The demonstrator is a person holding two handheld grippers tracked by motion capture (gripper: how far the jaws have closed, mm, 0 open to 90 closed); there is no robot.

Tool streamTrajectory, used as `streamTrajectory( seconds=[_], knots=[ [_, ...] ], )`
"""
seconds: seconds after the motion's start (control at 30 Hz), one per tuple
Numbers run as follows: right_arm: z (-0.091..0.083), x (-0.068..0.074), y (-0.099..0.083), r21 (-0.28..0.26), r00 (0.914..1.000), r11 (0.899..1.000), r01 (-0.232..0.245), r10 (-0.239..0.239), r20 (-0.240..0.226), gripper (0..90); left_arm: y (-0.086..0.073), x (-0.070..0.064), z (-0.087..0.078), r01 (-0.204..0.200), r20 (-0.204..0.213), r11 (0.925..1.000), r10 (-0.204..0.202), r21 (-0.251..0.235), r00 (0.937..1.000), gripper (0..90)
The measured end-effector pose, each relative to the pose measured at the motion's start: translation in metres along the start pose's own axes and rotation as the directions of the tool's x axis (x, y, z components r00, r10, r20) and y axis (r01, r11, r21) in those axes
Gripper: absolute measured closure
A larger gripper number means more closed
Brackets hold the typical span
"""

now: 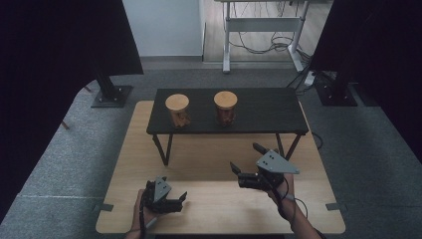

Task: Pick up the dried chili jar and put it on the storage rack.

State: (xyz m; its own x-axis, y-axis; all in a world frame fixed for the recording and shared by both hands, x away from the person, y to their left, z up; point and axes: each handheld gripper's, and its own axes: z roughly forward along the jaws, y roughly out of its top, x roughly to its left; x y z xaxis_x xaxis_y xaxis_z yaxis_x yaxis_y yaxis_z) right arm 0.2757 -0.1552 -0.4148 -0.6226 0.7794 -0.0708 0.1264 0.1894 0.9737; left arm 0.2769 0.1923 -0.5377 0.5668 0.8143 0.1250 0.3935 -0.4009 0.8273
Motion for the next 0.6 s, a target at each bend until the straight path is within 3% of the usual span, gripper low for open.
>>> streamTrajectory(
  seconds=[0.3,0.5,0.6],
  knots=[
    [-0.012,0.004,-0.034,0.003,0.9971,0.997,-0.075,0.075,-0.018,8.2,0.000,0.006,-0.003,0.016,-0.011,0.9998,-0.016,-0.008,0.9998,6.3],
    [-0.016,0.009,-0.050,0.015,0.9955,0.996,-0.093,0.093,-0.019,8.2,0.000,0.006,-0.003,0.015,-0.012,0.9999,-0.016,-0.007,0.9998,6.3],
    [-0.016,0.013,-0.059,0.036,0.9970,0.996,-0.076,0.076,-0.012,8.1,0.000,0.006,-0.002,0.016,-0.013,0.9999,-0.016,-0.006,0.9998,6.3]
  ],
)
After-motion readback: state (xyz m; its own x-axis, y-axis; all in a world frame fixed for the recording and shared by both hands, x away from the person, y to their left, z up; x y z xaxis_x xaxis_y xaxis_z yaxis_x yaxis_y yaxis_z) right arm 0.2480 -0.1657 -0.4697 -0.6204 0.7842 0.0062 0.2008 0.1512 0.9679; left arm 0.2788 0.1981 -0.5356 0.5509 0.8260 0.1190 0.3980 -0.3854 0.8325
